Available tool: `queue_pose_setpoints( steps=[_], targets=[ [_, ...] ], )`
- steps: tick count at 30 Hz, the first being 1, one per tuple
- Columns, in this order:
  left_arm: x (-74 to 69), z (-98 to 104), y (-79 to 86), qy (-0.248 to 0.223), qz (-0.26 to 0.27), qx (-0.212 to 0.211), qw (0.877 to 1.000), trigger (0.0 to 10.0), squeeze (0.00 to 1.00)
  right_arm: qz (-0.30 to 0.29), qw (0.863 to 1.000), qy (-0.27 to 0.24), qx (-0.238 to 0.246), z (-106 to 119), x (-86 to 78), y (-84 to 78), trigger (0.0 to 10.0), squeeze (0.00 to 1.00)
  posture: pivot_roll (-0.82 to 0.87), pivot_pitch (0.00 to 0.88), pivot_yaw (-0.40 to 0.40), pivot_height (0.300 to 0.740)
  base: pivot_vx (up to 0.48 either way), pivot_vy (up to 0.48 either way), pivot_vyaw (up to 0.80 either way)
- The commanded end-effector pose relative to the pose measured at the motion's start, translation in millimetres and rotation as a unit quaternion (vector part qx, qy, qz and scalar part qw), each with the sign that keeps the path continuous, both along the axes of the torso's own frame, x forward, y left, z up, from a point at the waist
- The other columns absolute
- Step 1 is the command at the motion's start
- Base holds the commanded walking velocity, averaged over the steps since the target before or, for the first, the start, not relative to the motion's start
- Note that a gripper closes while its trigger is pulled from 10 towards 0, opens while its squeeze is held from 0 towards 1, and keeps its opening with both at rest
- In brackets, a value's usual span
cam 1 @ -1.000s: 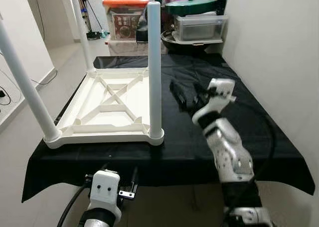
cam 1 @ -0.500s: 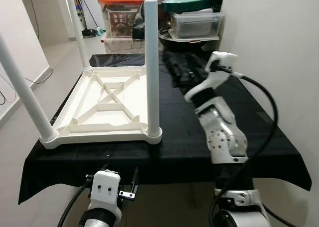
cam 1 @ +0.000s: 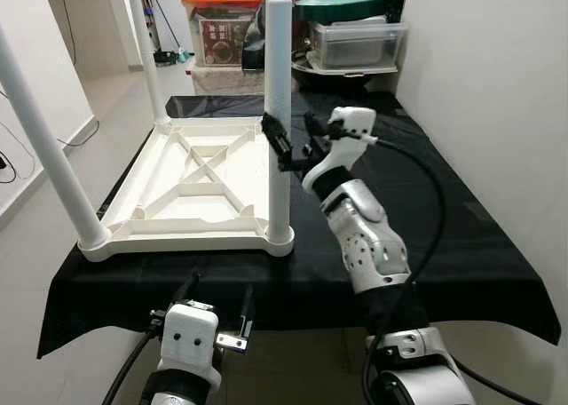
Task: Building children table
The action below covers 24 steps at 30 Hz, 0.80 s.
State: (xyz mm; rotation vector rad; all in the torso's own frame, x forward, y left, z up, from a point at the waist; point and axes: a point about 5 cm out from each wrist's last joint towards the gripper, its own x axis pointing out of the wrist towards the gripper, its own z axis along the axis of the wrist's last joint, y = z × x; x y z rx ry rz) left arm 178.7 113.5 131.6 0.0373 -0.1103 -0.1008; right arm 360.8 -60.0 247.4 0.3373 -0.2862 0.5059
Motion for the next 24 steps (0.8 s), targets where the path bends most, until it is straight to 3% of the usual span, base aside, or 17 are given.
queue_pose_setpoints(
  steps=[1, 7, 11, 21, 24],
  targets=[
    [-1.7, 2.5, -0.7, -0.006, 0.000, 0.003, 1.000, 10.0, 0.00, -0.005, 1.000, -0.004, -0.007, 0.8, 1.1, 4.5, 10.0, 0.00, 0.02, 0.041, -0.037, 0.740, 0.000, 0.000, 0.00],
    [-4.8, 2.1, -1.9, -0.004, 0.002, 0.003, 1.000, 10.0, 0.00, -0.024, 0.999, 0.002, -0.037, -4.9, 3.1, 13.0, 10.0, 0.00, 0.02, 0.055, -0.037, 0.740, 0.000, 0.000, 0.00],
    [-7.2, 3.5, -3.3, -0.006, 0.003, 0.006, 1.000, 10.0, 0.00, -0.016, 0.994, 0.017, -0.110, -25.9, -1.9, 30.7, 10.0, 0.00, 0.03, 0.070, -0.036, 0.740, 0.000, 0.000, 0.00],
    [-8.7, 5.1, -3.1, -0.007, 0.009, 0.004, 1.000, 10.0, 0.00, -0.030, 0.989, 0.045, -0.134, -44.9, -0.3, 35.3, 10.0, 0.00, 0.03, 0.085, -0.044, 0.740, 0.000, 0.000, 0.00],
    [-10.2, 6.1, -4.4, -0.006, 0.010, 0.003, 1.000, 10.0, 0.00, -0.072, 0.987, 0.057, -0.132, -41.8, 7.0, 33.6, 10.0, 0.00, 0.03, 0.094, -0.046, 0.740, 0.000, 0.000, 0.00]
  ],
)
